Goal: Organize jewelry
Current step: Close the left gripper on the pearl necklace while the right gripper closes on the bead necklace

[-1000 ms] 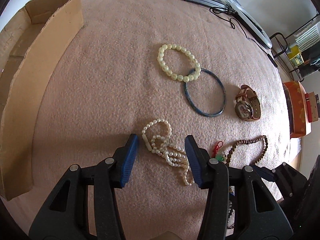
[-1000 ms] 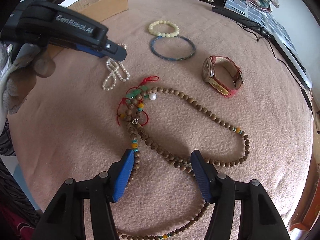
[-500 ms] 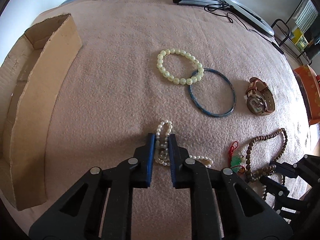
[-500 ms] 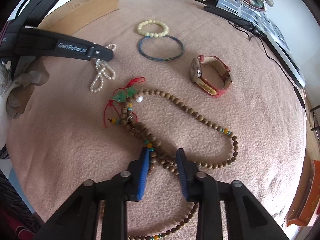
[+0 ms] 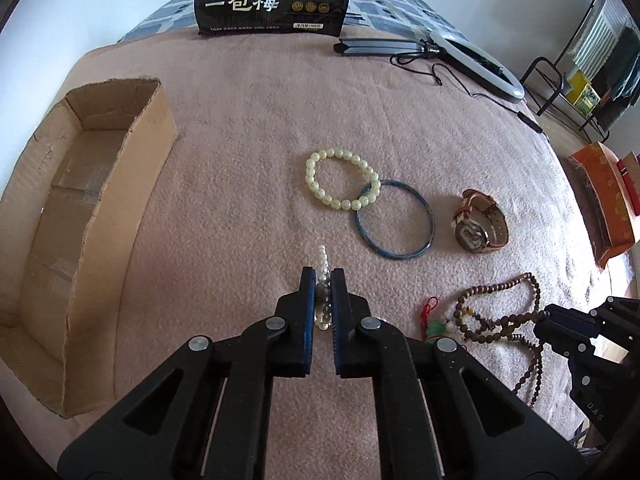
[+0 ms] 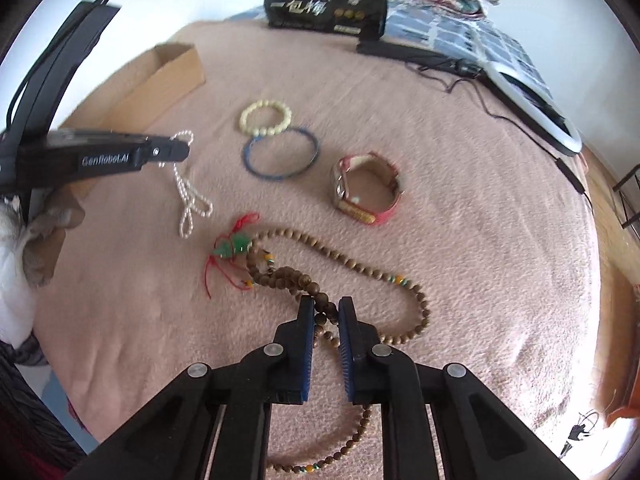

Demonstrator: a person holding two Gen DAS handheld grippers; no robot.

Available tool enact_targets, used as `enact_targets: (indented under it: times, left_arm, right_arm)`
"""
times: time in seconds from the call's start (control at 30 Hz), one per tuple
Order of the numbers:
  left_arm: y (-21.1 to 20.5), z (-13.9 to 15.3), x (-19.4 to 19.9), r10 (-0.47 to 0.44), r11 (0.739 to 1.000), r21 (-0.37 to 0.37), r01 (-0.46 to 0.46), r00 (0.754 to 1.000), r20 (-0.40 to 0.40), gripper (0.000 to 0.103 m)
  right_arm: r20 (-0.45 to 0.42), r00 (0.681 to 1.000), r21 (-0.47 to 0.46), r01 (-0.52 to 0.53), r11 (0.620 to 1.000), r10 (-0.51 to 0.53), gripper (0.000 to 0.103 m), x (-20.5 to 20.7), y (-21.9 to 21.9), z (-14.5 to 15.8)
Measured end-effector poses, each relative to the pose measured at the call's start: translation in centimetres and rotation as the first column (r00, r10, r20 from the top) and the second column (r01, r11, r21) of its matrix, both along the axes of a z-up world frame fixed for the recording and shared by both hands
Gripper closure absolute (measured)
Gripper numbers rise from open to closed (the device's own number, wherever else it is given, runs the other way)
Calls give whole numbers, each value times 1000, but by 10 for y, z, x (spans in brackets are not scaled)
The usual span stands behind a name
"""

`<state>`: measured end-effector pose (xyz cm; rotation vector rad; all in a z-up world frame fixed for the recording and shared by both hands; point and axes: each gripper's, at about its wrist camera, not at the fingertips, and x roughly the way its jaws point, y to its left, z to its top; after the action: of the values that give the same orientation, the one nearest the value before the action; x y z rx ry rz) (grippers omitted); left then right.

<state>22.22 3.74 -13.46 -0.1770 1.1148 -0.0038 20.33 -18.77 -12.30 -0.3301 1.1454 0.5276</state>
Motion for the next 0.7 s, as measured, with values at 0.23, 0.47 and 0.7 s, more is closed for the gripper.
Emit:
enact_targets:
  times: [0.23,0.47,0.7]
  left_arm:
    - [-3,31,-4,-12,1000,-6,12,997,75,98]
    - [-3,40,-9,-20,1000,8,19,994,104,98]
    - [3,36,-6,-5,1000,-4,5,996,90,98]
  right_arm:
    - [58,997,89,51,995,-56,103,-3,-14,32]
    - [-20,999,136,-22,990,25,103,-4,-12,19]
    - [-36,984,-94,-177,980,175,48,-7,20,-36]
